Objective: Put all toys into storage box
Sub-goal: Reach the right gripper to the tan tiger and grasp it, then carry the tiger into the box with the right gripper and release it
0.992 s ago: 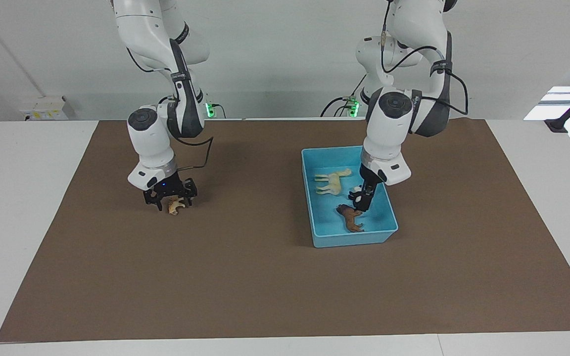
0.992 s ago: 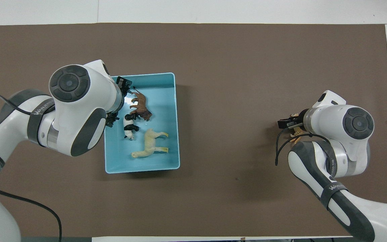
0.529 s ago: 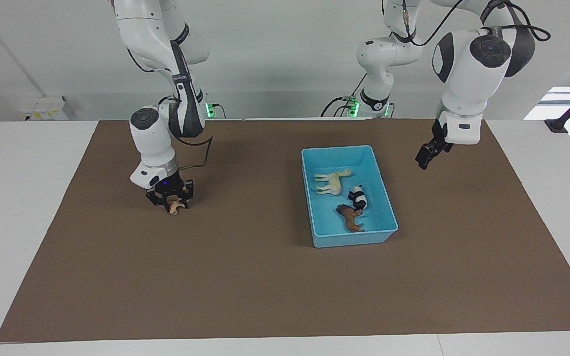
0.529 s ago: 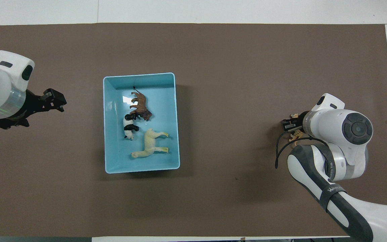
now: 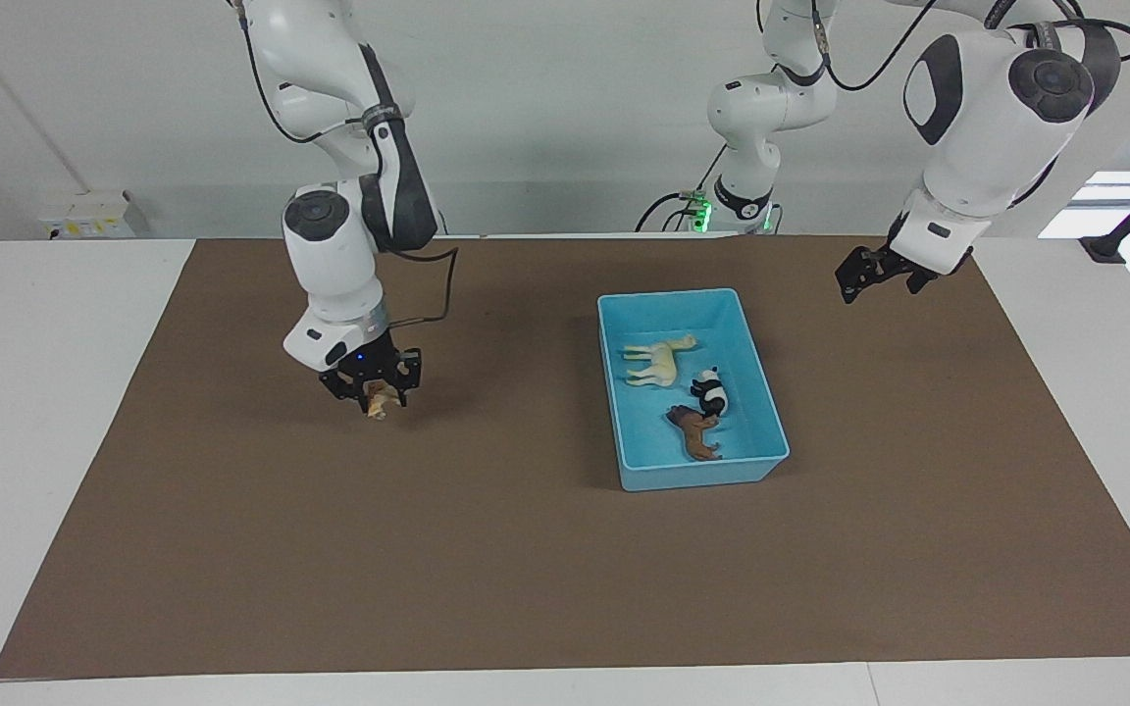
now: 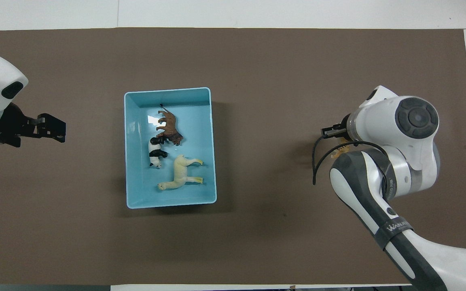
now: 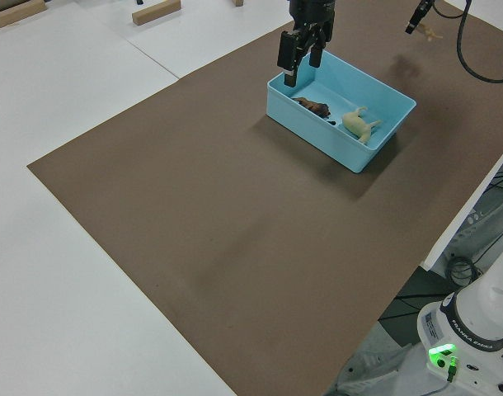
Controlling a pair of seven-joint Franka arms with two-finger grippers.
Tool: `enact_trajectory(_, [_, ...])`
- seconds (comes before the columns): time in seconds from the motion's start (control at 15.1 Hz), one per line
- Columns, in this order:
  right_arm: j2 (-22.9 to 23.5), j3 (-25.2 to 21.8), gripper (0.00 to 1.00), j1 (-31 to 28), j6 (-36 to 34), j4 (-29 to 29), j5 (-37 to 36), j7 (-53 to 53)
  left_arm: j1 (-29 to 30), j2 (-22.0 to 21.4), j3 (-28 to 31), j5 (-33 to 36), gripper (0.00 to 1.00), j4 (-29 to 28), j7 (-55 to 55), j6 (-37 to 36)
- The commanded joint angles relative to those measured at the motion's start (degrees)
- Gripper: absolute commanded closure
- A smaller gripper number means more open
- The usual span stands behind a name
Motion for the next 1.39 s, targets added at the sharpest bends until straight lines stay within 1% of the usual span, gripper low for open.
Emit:
enact_trajectory(0.0, [9.16,0.16,1.0,7.99,-11.86,21.48,1.69,12.86,-5.79,2.17,8.95,-5.11,0.0,3.45,1.43,-4.19])
enact_trajectory(0.13, [12.16,0.16,1.0,12.57,-14.43,28.54,3.88,19.12,-5.88,2.17,8.35,-5.04,0.0,3.35,1.34,-3.76])
enact_trajectory(0.2, [14.17,0.08,1.0,15.03,-15.83,31.7,3.89,21.41,-5.88,2.26,6.95,-4.95,0.0,3.61,0.82,-4.19])
enact_trajectory(0.33, [21.45,-0.45,1.0,21.09,-16.29,38.91,2.67,28.86,-5.79,2.17,6.85,-4.95,0.0,3.62,1.51,-4.28])
enact_trajectory(0.4, [24.1,-0.45,1.0,23.21,-14.72,39.81,1.18,31.34,-5.79,1.3,6.76,-4.95,0.0,3.27,1.61,-5.41])
enact_trajectory(0.46, [25.34,-0.19,1.0,24.44,-12.61,39.82,0.04,32.93,-5.79,-0.62,6.5,-5.04,0.0,2.48,1.87,-6.56])
enact_trajectory(0.6, [27.54,-0.01,1.0,26.3,-10.75,39.73,0.29,35.48,-5.53,-0.91,6.85,-4.95,0.0,1.59,3.44,-5.79])
enact_trajectory(0.66, [27.99,-0.01,1.0,27.52,-8.57,39.64,0.46,36.89,-5.61,-0.73,6.94,-4.95,0.0,1.59,5.54,-2.99])
enact_trajectory(0.73, [28.08,0.07,1.0,28.93,-7.33,39.3,0.55,38.29,-5.61,-0.82,6.94,-4.95,0.0,1.59,6.87,-2.35])
enact_trajectory(0.79, [27.9,0.07,1.0,29.29,-7.67,39.21,0.64,39.09,-5.61,-0.82,7.2,-4.95,0.0,1.77,7.4,-4.44])
enact_trajectory(0.86, [27.82,-0.01,0.01,29.64,-7.58,38.86,0.12,39.36,-5.61,-1.25,7.11,-4.95,0.0,1.42,7.32,-6.11])
enact_trajectory(1.19, [27.2,-0.45,0.0,29.99,-12.06,39.29,-0.15,44.1,-5.44,-3.63,7.11,-4.86,0.0,0.54,7.58,-5.16])
enact_trajectory(1.32, [24.67,-1.5,0.0,27.9,-12.33,38.77,-1.02,43.59,-5.35,-3.98,6.77,-4.77,0.0,0.54,8.29,-4.9])
